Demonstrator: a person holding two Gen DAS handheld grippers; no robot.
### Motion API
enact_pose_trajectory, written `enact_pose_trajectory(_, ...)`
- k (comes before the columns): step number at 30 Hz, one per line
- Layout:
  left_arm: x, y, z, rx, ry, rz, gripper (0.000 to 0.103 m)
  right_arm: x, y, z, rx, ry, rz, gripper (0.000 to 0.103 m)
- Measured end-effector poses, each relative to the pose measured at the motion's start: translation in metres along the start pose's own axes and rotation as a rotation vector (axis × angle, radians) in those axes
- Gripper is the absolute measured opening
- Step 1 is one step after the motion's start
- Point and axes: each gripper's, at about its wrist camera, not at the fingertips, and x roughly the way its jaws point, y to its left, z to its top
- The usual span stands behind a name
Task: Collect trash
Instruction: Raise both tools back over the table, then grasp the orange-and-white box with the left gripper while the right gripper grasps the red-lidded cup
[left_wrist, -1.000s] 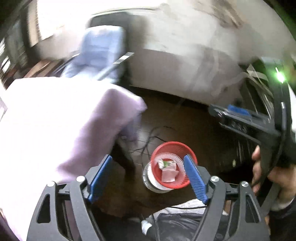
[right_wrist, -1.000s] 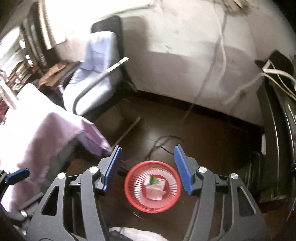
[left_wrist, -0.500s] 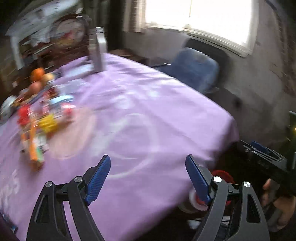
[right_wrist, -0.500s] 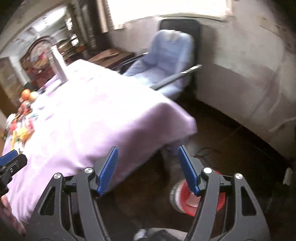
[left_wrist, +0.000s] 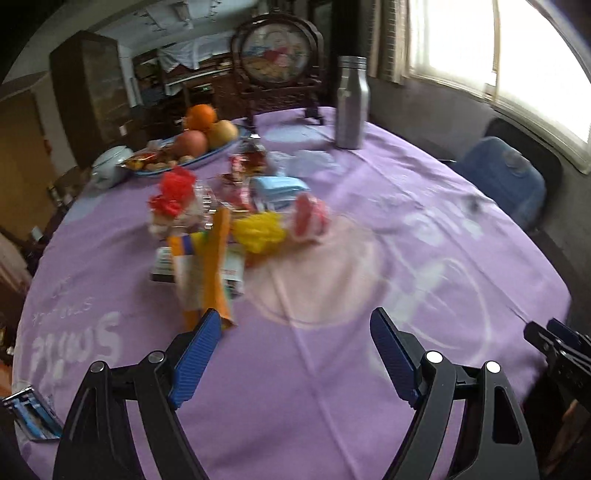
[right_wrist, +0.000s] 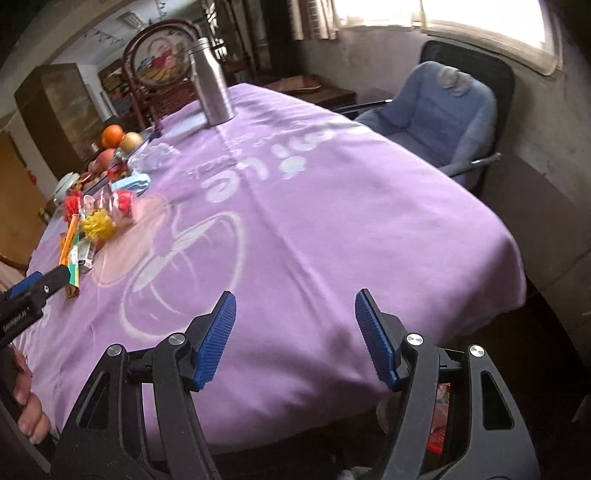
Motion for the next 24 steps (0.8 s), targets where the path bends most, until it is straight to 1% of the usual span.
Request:
enact_pose_trajectory(4,0.009,0.027,0.005,-0.047,0.012,0.024,0.081,0.012,0.019,0.007,-0.021,0.018,0.036,0.066)
enact_pose_trajectory(9,0.019,0.066,0.007,-0.136,0.049,-0.033,0.078,0.023,0.04,0.016,-0.051,0.025,0.079,0.066)
enact_pose_trajectory(13,0.023,0.086,0.004,-0.173,0.049,-0.041,0.078,0.029,0.055,0.019,-0.062,0.03,0.125,0.066)
enact_pose_trajectory(16,0.027,0.089,0.002,-0.169,0.064,-0.045,0.074,0.032,0.061,0.019,-0.066,0.039,0.156,0.066)
enact_pose_trajectory(18,0.034,0.088,0.001,-0.16,0.086,-0.049,0.074,0.035,0.063,0.017,-0.07,0.044,0.174,0.066)
enact_pose_trajectory(20,0.04,0.084,0.002,-0.148,0.099,-0.036,0.073,0.038,0.063,0.016,-0.073,0.053,0.182,0.066)
enact_pose_trajectory(22,0.046,0.078,0.004,-0.132,0.115,-0.021,0.069,0.041,0.061,0.016,-0.069,0.069,0.198,0.066)
enact_pose_trajectory(24,0.052,0.072,0.007,-0.114,0.128,-0.003,0.06,0.043,0.059,0.016,-0.07,0.076,0.205,0.066)
